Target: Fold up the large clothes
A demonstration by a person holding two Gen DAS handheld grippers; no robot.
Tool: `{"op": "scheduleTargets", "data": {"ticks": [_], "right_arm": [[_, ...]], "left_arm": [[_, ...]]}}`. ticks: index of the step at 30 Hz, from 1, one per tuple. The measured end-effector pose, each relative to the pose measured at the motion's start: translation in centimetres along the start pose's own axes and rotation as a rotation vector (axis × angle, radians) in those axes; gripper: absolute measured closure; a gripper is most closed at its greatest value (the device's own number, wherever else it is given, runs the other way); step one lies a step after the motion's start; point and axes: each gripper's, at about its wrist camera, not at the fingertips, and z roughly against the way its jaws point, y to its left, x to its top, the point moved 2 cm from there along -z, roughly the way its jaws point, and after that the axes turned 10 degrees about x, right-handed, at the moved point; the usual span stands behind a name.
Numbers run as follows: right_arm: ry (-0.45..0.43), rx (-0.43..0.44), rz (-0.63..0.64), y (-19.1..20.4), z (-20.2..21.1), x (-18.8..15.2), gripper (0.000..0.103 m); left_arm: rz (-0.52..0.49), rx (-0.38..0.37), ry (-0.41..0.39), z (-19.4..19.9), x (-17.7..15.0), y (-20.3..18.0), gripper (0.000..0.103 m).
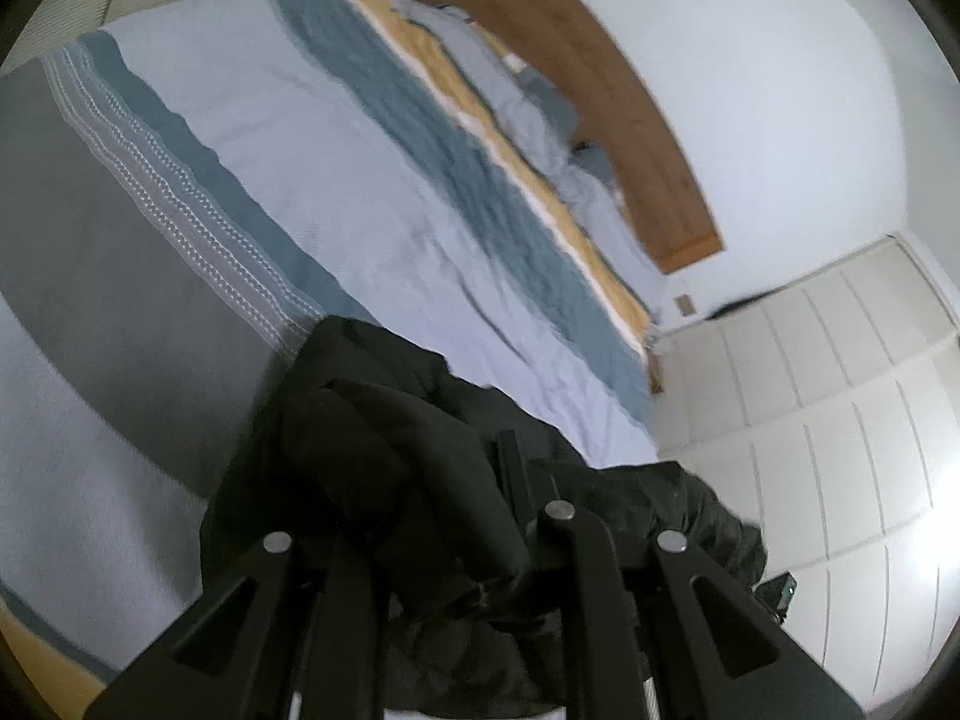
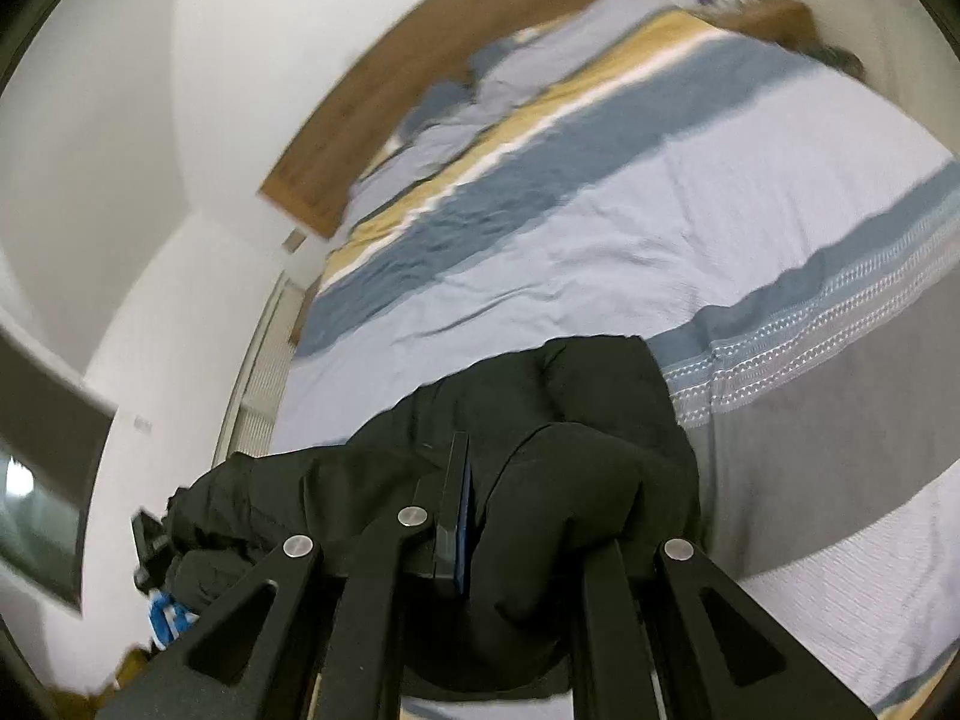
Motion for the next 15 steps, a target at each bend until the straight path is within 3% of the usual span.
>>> {"op": "scheduleTargets", "data": {"ticks": [7,11,15], "right_arm": [[0.015,-0.119,-0.156,-6.0,-7.0,3.2,0.093],[0.040,-0.180,-0.161,-7.5,-10.0,4.0,0.094],[0.067,-0.206,-0.169,-8.8,-12.3,4.3,0.094]], "left_arm": [[0.035,0.117,0.054,-10.1,3.6,1.0,0.089],[0.050,0.153,0.077,-14.2,4.4,1.5,0.087],[0.002,0.209,0.100,-17.4,4.6,1.7,0.087]]}}
